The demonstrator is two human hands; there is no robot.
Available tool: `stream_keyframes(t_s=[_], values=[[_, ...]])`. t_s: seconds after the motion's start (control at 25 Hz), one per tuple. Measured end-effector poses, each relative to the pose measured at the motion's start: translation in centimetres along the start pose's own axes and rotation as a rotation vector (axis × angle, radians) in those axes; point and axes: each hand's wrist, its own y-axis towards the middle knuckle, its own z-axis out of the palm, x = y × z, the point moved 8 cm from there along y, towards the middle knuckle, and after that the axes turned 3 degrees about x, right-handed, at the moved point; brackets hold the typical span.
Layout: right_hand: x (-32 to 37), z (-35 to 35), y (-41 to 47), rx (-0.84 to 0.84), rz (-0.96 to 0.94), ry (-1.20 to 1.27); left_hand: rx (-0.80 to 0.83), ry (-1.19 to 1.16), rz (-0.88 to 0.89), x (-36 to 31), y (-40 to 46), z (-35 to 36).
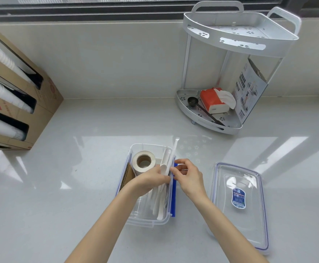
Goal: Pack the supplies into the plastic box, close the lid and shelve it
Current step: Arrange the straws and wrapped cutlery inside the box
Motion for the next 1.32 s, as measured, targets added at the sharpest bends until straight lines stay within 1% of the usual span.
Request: stream_keyframes(t_s=[0.16, 0.32, 0.52, 0.64, 0.72, 0.8, 0.88, 1.0, 1.08, 1.16, 1.24, 1.32], values=[[0.1, -0.1, 0.0, -0.002, -0.003, -0.014, 0.025, -0.125, 0.157, -1.9, -1.4, 0.5], [1.2, -0.1, 0.2, 0.007, -0.057, -0.088, 0.047, -0.196, 0.232, -1.9, -1.6, 0.9], [2.0, -0.1, 0.2, 0.059, -0.088, -0.135, -0.056, -0.189, 0.151, -0.1, -1.0, 0.0], [2.9, -0.5, -0.3, 0.038, -0.118, -0.089, -0.127, -0.264, 0.180, 0.0, -1.5, -0.9], [4.1, -0.2, -0.7, 0.060, -0.170, -0.059, -0.145, -0.323, 0.212, 0.0, -2.0, -1.6], [5.5, 0.8, -1.2, 0.126, -0.224, -0.063, -0.111, -0.314, 0.262, -0.2, -2.6, -1.9], [6.9, 1.9, -1.5, 0.174, -0.286, -0.132, -0.050, -0.273, 0.311, -0.8, -3.2, -1.4], [8.9, 3.1, -2.1, 0.180, -0.385, -0.193, -0.041, -0.273, 0.428, -2.5, -4.5, -0.9], [9.7, 3.3, -2.3, 0.176, -0.423, -0.175, -0.060, -0.327, 0.496, -3.2, -5.1, -1.1], [10.7, 2.8, -2.3, 0.152, -0.443, -0.120, -0.075, -0.344, 0.483, -2.7, -5.3, -1.5], [11.9, 1.5, -2.0, 0.099, -0.431, -0.001, -0.089, -0.365, 0.424, -1.6, -5.4, -1.6], [12.7, -0.2, -1.5, 0.044, -0.405, 0.193, -0.094, -0.456, 0.399, -0.9, -5.6, -1.6]])
